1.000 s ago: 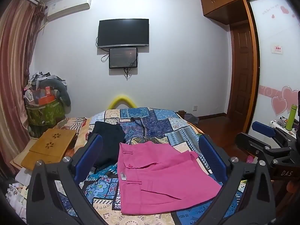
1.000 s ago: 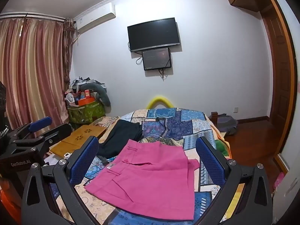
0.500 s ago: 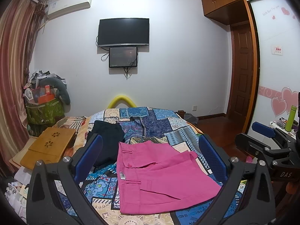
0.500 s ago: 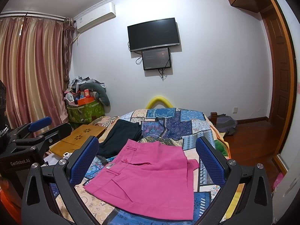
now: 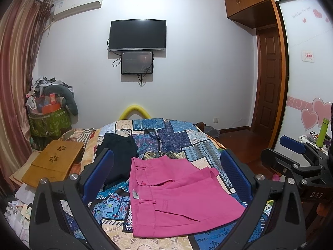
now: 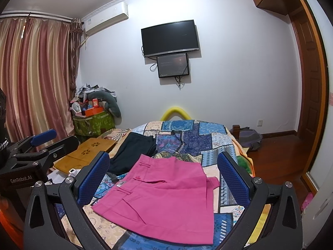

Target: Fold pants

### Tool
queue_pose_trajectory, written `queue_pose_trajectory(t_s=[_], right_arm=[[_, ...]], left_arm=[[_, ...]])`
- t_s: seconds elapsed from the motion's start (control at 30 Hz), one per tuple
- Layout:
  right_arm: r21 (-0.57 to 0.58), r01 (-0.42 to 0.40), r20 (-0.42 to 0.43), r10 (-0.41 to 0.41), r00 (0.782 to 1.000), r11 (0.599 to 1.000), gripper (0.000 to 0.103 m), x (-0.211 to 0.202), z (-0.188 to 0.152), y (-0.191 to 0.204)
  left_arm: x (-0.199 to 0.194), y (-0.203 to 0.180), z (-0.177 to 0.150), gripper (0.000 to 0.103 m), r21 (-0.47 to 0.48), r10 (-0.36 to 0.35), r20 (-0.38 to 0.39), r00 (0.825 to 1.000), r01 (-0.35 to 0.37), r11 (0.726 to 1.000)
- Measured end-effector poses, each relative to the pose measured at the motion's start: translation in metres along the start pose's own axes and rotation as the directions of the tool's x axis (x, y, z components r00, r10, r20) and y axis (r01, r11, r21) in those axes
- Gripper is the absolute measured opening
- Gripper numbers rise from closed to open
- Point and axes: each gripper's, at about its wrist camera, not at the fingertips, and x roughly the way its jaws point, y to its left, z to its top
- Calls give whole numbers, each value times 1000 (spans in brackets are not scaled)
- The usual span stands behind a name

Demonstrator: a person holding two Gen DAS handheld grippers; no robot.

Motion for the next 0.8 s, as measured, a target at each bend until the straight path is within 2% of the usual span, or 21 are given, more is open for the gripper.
queue_pose_trajectory(t_s=[0.8], right_arm=[[-6,4,-6,-4,1000,1000,103,-2,2,0]], left_arm=[[-1,-4,-2,103,8,3,3,1000,-3,1000]])
